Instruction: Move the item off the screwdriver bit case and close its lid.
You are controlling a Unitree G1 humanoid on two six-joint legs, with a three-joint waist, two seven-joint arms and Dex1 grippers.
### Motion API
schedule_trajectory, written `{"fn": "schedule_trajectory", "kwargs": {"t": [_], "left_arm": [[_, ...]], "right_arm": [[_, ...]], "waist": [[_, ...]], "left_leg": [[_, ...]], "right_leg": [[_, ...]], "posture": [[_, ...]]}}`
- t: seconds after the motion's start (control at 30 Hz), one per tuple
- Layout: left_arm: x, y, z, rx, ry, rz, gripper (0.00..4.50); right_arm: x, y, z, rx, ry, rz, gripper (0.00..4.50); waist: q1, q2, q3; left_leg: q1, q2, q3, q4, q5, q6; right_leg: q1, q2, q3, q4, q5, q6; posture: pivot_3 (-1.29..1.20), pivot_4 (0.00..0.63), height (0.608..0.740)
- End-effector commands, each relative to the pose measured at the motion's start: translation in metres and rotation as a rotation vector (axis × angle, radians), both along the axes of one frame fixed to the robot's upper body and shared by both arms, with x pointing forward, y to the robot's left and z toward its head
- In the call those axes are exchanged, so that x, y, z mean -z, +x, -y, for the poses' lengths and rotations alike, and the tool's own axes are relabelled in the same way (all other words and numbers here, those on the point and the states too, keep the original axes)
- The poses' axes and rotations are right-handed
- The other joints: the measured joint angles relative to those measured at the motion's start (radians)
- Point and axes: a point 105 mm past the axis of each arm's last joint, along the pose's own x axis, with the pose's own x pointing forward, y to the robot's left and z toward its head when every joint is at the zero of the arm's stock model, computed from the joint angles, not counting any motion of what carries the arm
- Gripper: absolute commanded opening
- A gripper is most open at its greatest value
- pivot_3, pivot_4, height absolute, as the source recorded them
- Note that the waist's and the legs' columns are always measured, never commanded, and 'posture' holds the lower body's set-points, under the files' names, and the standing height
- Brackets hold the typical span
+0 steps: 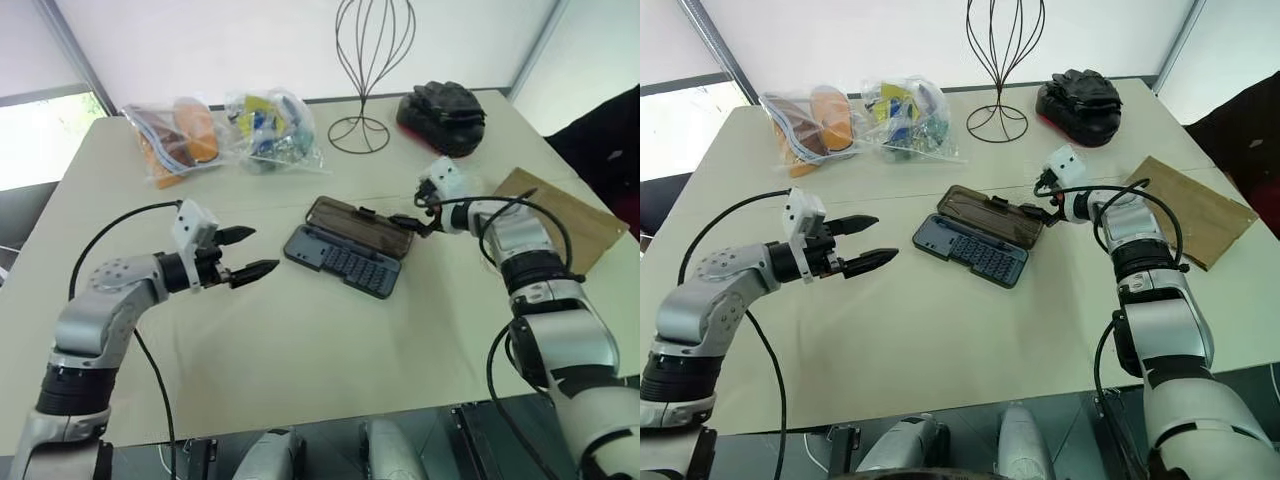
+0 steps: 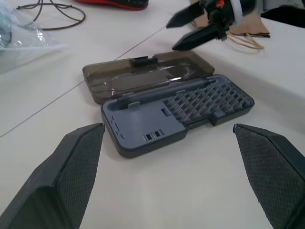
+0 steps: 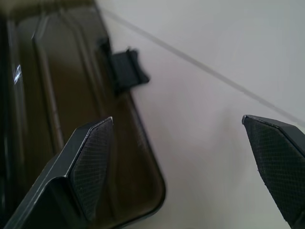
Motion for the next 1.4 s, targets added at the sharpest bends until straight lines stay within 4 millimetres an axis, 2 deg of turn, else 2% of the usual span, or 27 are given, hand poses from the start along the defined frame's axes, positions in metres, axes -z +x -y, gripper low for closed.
{"fn": "schedule_trajectory", "kwargs": {"t": [0.03,0.07,0.17,0.27,0.4,0.5,0.6,0.7,0.83,1.0,1.2,1.4], "left_arm": [[-0.01,-0.003,-0.002,-0.009,-0.008,0.039,4.5],[-0.01,-0.002,-0.001,-0.011,-0.009,0.04,4.5],[-0.011,0.0,0.0,-0.017,-0.011,0.049,4.5],[-0.013,0.001,0.0,-0.022,-0.017,0.058,4.5],[-0.016,0.001,-0.002,-0.035,-0.019,0.069,4.5],[-0.015,0.0,-0.004,-0.043,-0.017,0.07,4.5],[-0.014,-0.001,-0.005,-0.047,-0.016,0.066,4.5],[-0.012,-0.003,-0.006,-0.048,-0.012,0.057,4.5],[-0.003,-0.01,-0.009,-0.005,0.036,0.02,4.5],[0.005,-0.021,-0.013,0.073,0.112,-0.015,4.5],[0.008,-0.034,-0.01,0.167,0.157,-0.047,4.5],[0.007,-0.035,-0.001,0.181,0.144,-0.039,4.5]], "right_arm": [[0.014,-0.005,-0.011,-0.075,-0.039,-0.052,4.48],[0.02,-0.005,-0.011,-0.066,-0.046,-0.066,4.48],[0.031,-0.001,-0.01,0.006,-0.014,-0.102,3.66],[0.037,0.001,-0.009,0.052,0.019,-0.141,2.25],[0.048,-0.002,-0.009,0.032,-0.04,-0.168,0.09],[0.052,-0.004,-0.011,-0.006,-0.091,-0.17,0.03],[0.049,-0.003,-0.011,-0.043,-0.137,-0.122,0.03],[0.038,-0.002,-0.008,-0.147,-0.269,0.0,0.03],[0.017,-0.017,-0.011,-0.447,-0.459,0.177,0.03],[-0.006,-0.035,-0.012,-0.635,-0.531,0.303,0.03],[-0.017,-0.058,-0.041,-0.778,-0.45,0.369,0.03],[-0.01,-0.066,-0.071,-0.817,-0.387,0.374,0.03]], "waist": [[0.0,0.0,0.0],[0.0,0.0,0.0],[-0.003,0.0,0.0],[-0.002,0.0,-0.001],[-0.001,-0.002,-0.002],[-0.006,-0.003,-0.003],[-0.007,-0.003,-0.003],[-0.007,-0.003,-0.003],[0.0,-0.002,-0.002],[-0.002,-0.001,-0.002],[-0.001,-0.001,-0.002],[0.001,-0.001,-0.002]], "left_leg": [[0.0,0.0,0.0,0.0,0.0,0.0],[0.0,0.0,0.0,0.0,0.0,0.0],[0.001,0.0,0.0,0.0,0.0,0.0],[0.002,0.0,0.0,0.001,0.0,0.0],[0.002,0.0,-0.001,0.001,0.0,0.0],[0.004,0.0,-0.001,0.001,0.0,0.0],[0.006,0.0,-0.001,0.001,0.0,0.0],[0.006,0.0,-0.001,0.001,0.0,0.0],[0.005,-0.001,-0.002,0.0,0.0,0.0],[0.003,-0.001,-0.001,0.0,0.0,0.0],[0.002,-0.001,-0.001,0.0,0.0,0.0],[0.001,-0.001,-0.001,0.0,0.0,0.0]], "right_leg": [[0.0,0.0,0.0,0.0,0.0,0.0],[0.0,0.0,0.0,0.001,0.0,0.0],[0.001,0.0,0.0,0.001,0.0,0.0],[0.003,0.0,0.0,0.001,0.0,0.0],[0.004,0.0,0.0,0.0,0.0,0.0],[0.005,0.0,0.0,0.0,0.0,0.0],[0.007,0.0,0.0,0.001,0.0,0.0],[0.007,0.0,0.0,0.0,0.0,0.0],[0.006,0.0,-0.001,0.001,0.0,0.0],[0.002,0.0,-0.001,0.0,0.0,0.0],[0.001,0.0,-0.001,0.0,0.0,0.0],[0.001,0.0,-0.001,0.0,0.0,0.0]], "posture": [[0.0,0.15,0.74],[0.0,0.15,0.74],[0.0,0.15,0.74],[0.0,0.15,0.74],[0.0,0.15,0.74],[0.0,0.15,0.74],[0.0,0.15,0.74],[0.0,0.15,0.74],[0.0,0.15,0.74],[0.0,0.15,0.74],[0.0,0.15,0.74],[0.0,0.15,0.74]]}}
